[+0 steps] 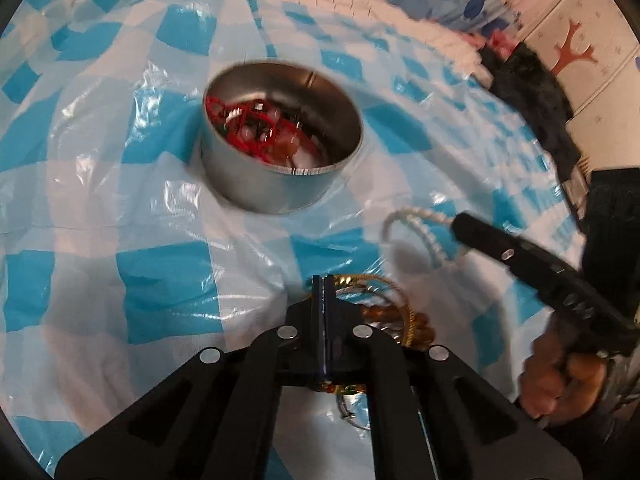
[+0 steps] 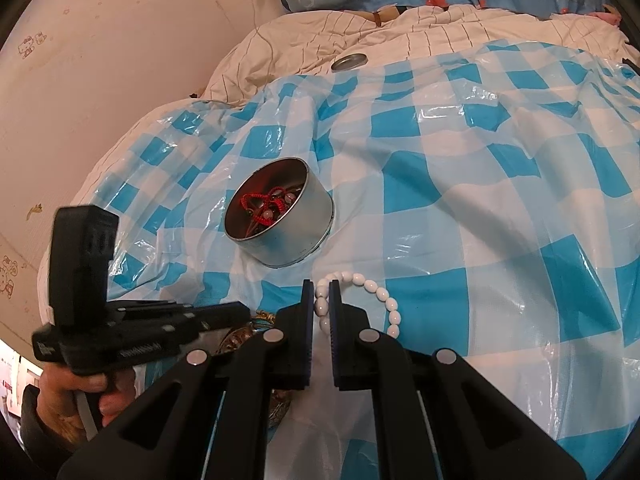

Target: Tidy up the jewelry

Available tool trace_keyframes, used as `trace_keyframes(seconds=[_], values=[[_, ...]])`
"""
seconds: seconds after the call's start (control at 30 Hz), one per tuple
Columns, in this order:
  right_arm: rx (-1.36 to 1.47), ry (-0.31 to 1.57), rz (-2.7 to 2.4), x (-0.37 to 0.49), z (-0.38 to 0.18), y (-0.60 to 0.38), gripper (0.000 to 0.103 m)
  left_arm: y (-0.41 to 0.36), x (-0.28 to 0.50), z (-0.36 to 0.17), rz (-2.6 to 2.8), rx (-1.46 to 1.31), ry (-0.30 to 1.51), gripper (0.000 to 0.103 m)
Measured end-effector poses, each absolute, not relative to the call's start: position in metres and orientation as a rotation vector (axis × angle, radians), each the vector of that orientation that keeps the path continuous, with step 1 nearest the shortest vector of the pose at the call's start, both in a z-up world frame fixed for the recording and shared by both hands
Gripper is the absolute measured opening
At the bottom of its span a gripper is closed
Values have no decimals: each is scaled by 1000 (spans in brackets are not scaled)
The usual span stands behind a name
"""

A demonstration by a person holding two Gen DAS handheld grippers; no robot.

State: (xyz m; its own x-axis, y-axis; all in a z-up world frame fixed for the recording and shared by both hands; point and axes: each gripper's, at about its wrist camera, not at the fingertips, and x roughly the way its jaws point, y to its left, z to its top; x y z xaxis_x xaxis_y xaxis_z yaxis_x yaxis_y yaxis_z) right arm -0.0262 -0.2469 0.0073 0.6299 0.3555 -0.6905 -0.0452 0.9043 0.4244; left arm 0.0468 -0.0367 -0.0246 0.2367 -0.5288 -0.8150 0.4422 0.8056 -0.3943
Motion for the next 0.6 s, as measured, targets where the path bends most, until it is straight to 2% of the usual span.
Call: trace_keyframes(seconds=[0.17, 0.23, 0.27, 0.3, 0.37, 0.43, 0.47, 0.53, 0.57, 0.6], values=[[390, 864, 235, -26, 7, -247, 8, -34, 50, -23, -630, -65, 1146, 1], [390, 867, 236, -26, 7, -246, 8, -37, 50, -29, -602, -24, 1164, 15], [390, 867, 236, -26, 7, -246, 8, -38, 50, -32, -593, -5, 1167, 38], [391, 868, 237, -27, 7, -246, 8, -43, 49, -34, -604, 9, 1160, 52], [391, 868, 237, -27, 7, -246, 8, -52, 47, -37, -610, 47, 1147, 60], [391, 870, 238, -27, 7, -246, 8, -64, 44, -40, -593, 103, 1126, 63], [390, 871, 239, -27, 7, -245, 8, -66, 43, -41, -587, 116, 1123, 63], [390, 872, 238, -28, 7, -245, 8, -66, 44, -39, -602, 107, 1131, 45], [390, 872, 238, -27, 7, -246, 8, -63, 44, -37, -605, 98, 1134, 26], [391, 872, 238, -27, 7, -246, 8, -58, 46, -35, -610, 78, 1137, 16]])
